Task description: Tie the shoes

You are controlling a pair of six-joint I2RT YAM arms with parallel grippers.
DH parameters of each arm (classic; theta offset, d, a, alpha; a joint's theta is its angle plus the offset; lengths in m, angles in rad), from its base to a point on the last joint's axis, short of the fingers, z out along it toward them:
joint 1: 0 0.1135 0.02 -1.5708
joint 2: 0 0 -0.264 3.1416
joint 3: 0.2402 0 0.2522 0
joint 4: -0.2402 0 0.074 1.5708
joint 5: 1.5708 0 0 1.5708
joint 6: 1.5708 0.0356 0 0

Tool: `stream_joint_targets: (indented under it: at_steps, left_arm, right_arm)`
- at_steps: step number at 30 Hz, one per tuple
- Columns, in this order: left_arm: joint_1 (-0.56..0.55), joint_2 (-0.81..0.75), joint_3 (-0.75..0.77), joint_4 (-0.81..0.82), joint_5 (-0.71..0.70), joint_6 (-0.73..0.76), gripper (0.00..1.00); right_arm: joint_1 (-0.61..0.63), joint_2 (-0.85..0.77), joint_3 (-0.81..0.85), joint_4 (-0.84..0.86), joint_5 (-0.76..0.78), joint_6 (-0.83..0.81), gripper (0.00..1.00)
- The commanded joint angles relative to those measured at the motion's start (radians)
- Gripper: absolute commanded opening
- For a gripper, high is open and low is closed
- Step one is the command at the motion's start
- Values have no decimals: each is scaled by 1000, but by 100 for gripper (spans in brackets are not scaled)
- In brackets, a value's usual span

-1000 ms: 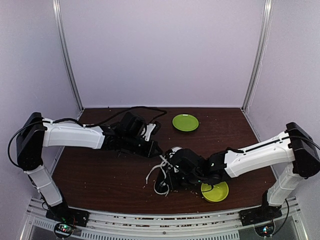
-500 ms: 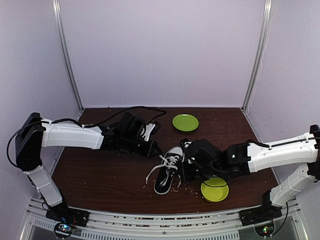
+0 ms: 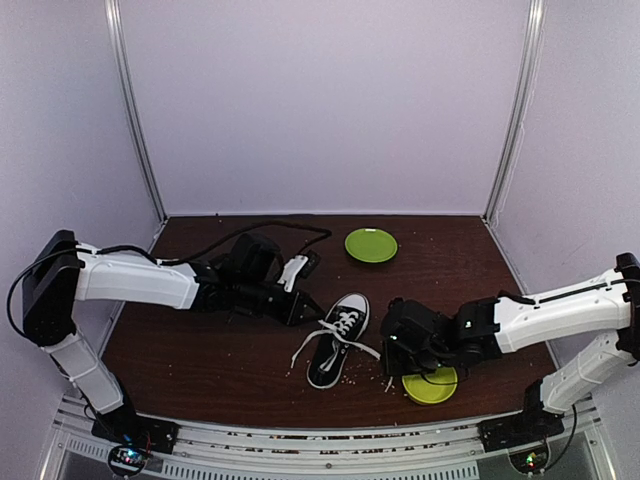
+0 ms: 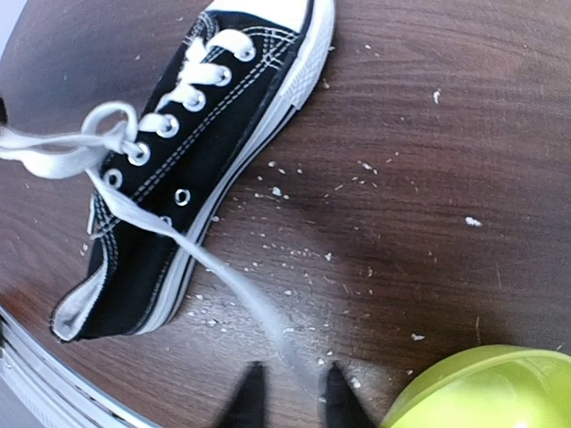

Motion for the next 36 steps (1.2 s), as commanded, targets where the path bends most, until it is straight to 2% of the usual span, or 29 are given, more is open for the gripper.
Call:
stream_joint_targets:
  at_steps: [1, 2, 3, 7, 15, 20, 27, 30, 32, 36]
  left_arm:
    - [-6, -44, -25, 67, 40, 23, 0]
    - [-6, -48, -28, 67, 43, 26, 0]
    - [-6, -50, -28, 68, 46, 32, 0]
    - [-6, -45, -17, 48, 54, 57, 0]
    - [-5, -21, 25, 5, 0, 53, 0]
    - [-6, 2, 45, 0, -55, 16, 0]
    - [-6, 3, 30, 15, -89, -17, 0]
    - [-8, 2, 31, 5, -83, -13, 0]
    - [-9, 2, 32, -6, -84, -9, 0]
    - [-13, -1, 20, -2, -86, 1, 0]
  right_arm:
    - [-5, -56, 8, 39, 31, -74, 43]
    - [-9, -64, 4, 62, 31, -114, 51]
    - [-15, -72, -5, 98, 20, -158, 56]
    - [-73, -81, -77, 308, -106, -332, 61]
    - [-176, 4, -152, 555, -319, -574, 59]
    - [-236, 100, -173, 637, -407, -639, 53]
    - [-261, 198, -198, 783, -513, -659, 50]
    - [-262, 233, -213, 847, -563, -645, 45]
    - [-263, 258, -216, 874, -566, -635, 39]
    - [-263, 262, -234, 937, -572, -612, 10]
